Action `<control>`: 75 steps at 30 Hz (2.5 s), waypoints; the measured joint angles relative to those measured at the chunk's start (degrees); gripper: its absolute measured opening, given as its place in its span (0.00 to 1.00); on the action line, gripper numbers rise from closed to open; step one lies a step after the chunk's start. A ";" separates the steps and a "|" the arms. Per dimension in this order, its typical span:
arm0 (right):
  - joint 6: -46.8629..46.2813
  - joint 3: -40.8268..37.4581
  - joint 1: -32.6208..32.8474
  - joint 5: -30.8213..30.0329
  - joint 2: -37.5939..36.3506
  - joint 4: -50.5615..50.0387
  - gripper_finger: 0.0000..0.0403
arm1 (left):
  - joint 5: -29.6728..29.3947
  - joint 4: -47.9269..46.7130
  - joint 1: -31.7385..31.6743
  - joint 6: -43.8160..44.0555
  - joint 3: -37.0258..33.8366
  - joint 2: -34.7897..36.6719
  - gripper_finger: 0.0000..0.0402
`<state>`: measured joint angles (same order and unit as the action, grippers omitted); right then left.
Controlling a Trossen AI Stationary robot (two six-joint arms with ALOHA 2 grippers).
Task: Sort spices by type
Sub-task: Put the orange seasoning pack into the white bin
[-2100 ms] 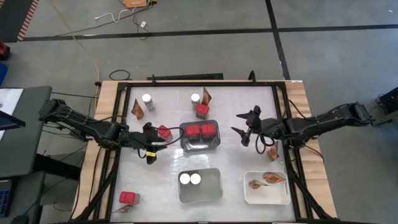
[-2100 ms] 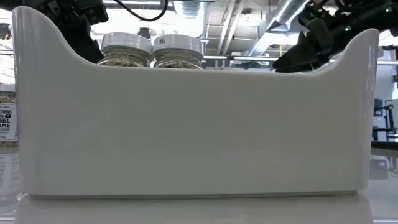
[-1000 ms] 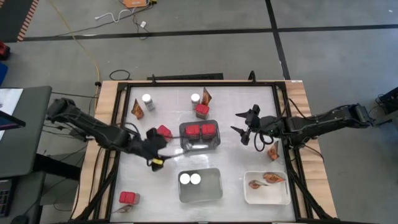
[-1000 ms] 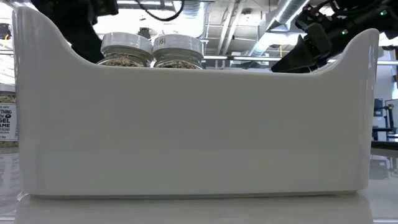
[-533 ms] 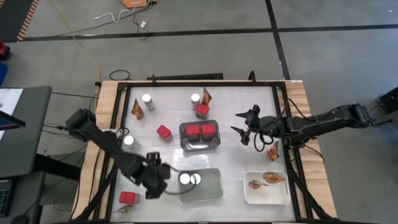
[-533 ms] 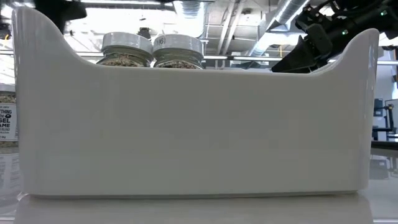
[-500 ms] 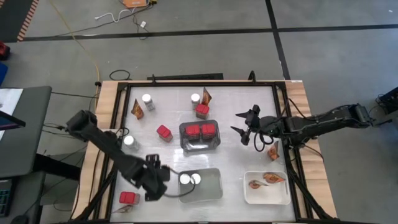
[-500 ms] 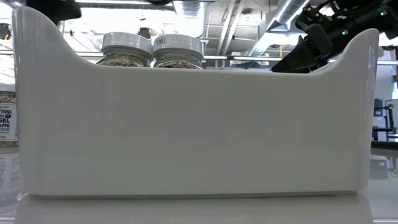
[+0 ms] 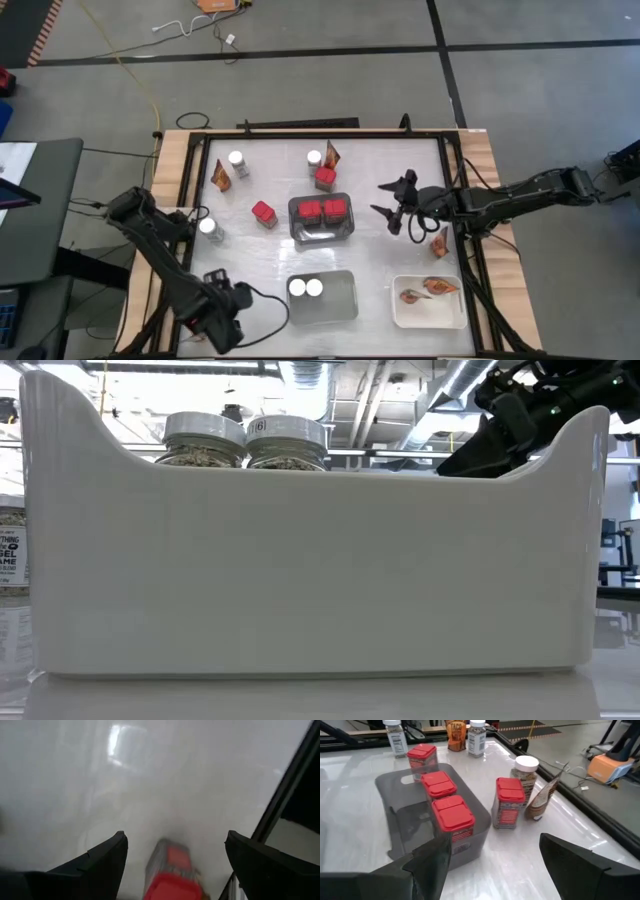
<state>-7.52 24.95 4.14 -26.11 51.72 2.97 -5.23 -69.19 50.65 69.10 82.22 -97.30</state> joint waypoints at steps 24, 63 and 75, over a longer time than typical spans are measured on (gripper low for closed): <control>-6.60 0.00 3.22 0.83 0.02 -4.39 0.82 | 6.39 -13.19 13.43 31.33 7.56 4.58 0.80; -6.57 0.00 4.42 0.57 0.02 -4.22 0.82 | 6.43 -9.37 17.06 34.91 10.64 -1.09 0.57; -6.54 0.00 4.42 0.57 0.02 -4.24 0.82 | 5.92 -9.49 15.84 47.07 10.29 -1.20 0.57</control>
<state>-14.06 24.95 8.56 -25.54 51.75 -1.27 0.70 -78.68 66.48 116.17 92.51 -98.50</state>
